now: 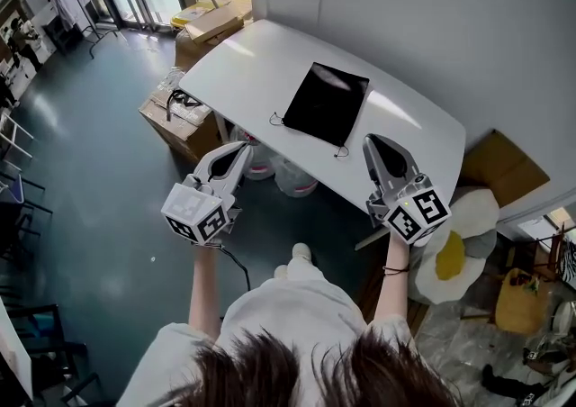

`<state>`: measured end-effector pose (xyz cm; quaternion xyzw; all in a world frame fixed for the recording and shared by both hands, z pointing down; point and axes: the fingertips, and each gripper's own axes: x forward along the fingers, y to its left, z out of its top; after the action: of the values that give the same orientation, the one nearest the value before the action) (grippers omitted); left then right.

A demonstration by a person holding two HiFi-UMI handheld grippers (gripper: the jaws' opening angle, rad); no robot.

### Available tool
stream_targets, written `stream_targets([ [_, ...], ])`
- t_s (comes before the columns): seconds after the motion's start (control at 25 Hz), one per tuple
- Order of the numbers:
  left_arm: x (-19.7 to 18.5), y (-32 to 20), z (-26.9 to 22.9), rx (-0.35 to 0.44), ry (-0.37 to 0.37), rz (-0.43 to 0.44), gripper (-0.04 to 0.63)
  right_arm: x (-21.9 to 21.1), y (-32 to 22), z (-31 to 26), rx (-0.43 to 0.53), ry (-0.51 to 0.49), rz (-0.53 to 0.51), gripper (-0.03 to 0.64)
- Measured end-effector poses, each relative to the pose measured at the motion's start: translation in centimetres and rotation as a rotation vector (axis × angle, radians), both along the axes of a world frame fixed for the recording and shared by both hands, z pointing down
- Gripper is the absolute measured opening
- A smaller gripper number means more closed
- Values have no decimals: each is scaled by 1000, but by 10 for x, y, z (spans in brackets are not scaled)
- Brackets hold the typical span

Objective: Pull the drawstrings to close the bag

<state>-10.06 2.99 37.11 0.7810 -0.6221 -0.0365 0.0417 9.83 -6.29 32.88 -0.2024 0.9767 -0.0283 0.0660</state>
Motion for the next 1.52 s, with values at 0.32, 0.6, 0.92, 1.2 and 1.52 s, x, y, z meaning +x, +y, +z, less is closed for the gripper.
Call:
stream_targets([
  [0.32, -23, -30, 7, -6, 15, -11, -8, -21, -32, 3, -17, -12, -24, 12],
  [0.6, -39, -75, 2, -4, -5, -7, -8, -44, -79, -1, -17, -27, -35, 12],
  [0.92, -61, -121, 4, -5, -2, -24, -8, -71, -126, 0, -20, -17, -65, 12],
  [1.2, -66, -151, 15, -32, 0, -22, -8, -79, -148, 18, -44, 30, -76, 12],
  [1.52, -74, -183, 38, -96, -7, 32, -8, -76, -165, 39, -99, 57, -21, 12],
])
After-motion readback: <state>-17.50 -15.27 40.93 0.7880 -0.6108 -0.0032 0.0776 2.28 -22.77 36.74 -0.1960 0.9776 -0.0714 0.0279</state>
